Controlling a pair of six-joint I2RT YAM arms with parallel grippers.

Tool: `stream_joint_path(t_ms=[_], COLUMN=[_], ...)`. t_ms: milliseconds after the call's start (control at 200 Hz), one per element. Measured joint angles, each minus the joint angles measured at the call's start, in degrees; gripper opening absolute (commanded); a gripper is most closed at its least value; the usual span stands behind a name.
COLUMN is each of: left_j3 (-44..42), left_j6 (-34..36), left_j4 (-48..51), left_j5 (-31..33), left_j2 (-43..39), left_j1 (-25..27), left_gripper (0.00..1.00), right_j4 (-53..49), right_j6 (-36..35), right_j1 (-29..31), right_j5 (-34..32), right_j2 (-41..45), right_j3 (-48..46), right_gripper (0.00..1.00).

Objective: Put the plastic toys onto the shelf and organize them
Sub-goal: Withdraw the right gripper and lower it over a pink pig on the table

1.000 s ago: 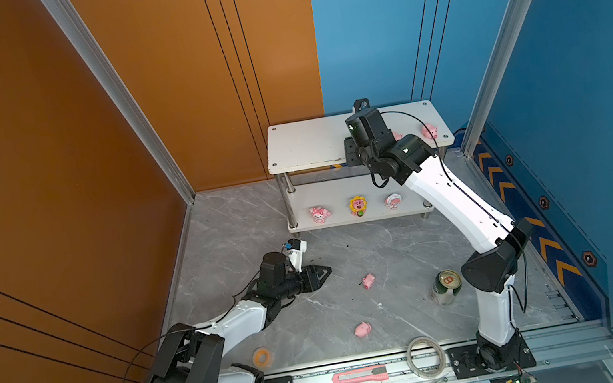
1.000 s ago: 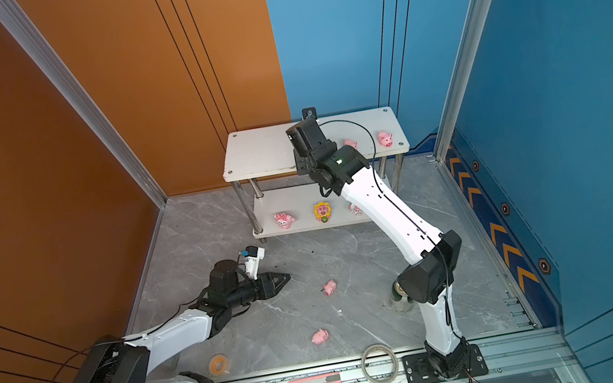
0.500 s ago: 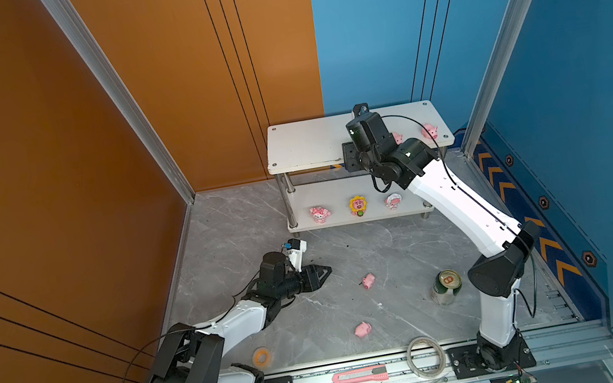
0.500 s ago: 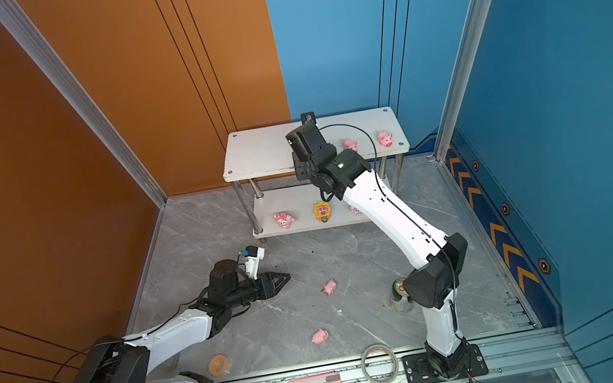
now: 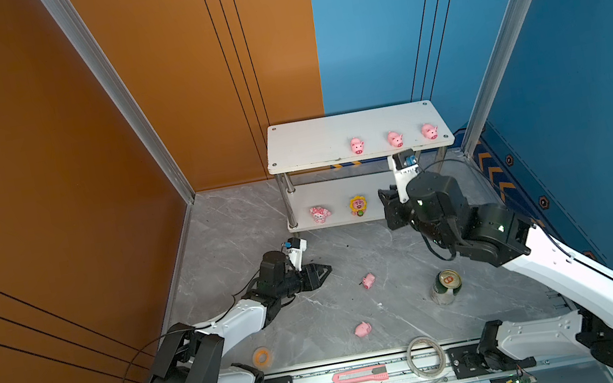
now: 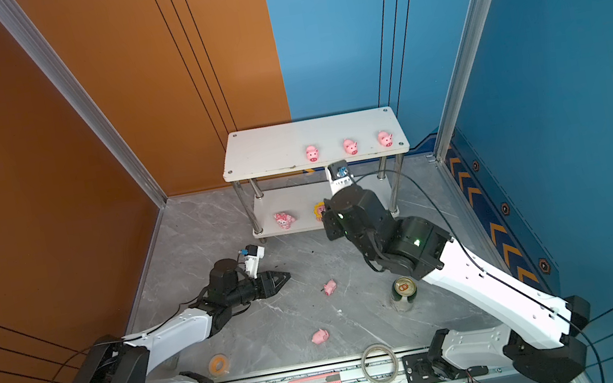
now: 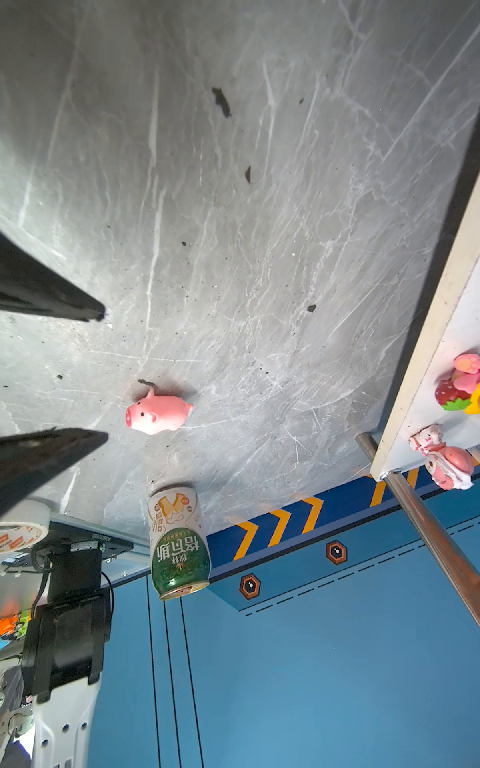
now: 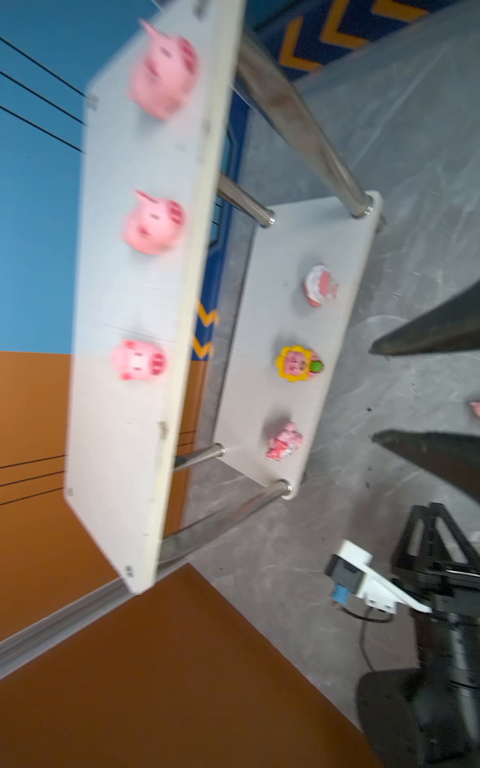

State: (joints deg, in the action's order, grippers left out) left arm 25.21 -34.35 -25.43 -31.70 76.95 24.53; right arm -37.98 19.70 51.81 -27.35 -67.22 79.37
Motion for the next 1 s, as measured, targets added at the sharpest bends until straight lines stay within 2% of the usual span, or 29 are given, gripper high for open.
stream_joint_path(t_ms=[105,250,345,496,646,1001], left_j3=[0.22,0.76,1.33,2.91,3.02,3.43], left_j6=[0.02,0.02,0.31,0.90,1.11,2.01], left_j4=[1.09,1.29,1.66,2.58,3.06,4.48], left_j5=[0.20,1.25,2.60,4.26,5.38,6.23], left_j2=[0.00,0.79,1.79,3.72,4.09,4.76], left_j1=[0.00,1.01,3.74,8.52,8.85,8.85], left_gripper=[0.45,0.45,0.45,0.45,0.45,0.45], right_j4=[-0.04,2.64,5.88,13.38,20.68,24.85], right_j6=[2.93,7.67,10.54,14.14,16.59,17.92], right_j1=[2.12,4.11,3.78,1.88,-0.83,-2.58], right_j5=[2.43,10.05,15.15,21.73,26.56,27.36], right_j2=[0.37,-3.32,-6.16,-12.20,-14.97,-14.69], right_j3=[-10.62,-26.40,-32.26,-34.64,-37.16,-36.54], right_gripper=[0.04,0.08,0.07,0.05,0.02,0.00])
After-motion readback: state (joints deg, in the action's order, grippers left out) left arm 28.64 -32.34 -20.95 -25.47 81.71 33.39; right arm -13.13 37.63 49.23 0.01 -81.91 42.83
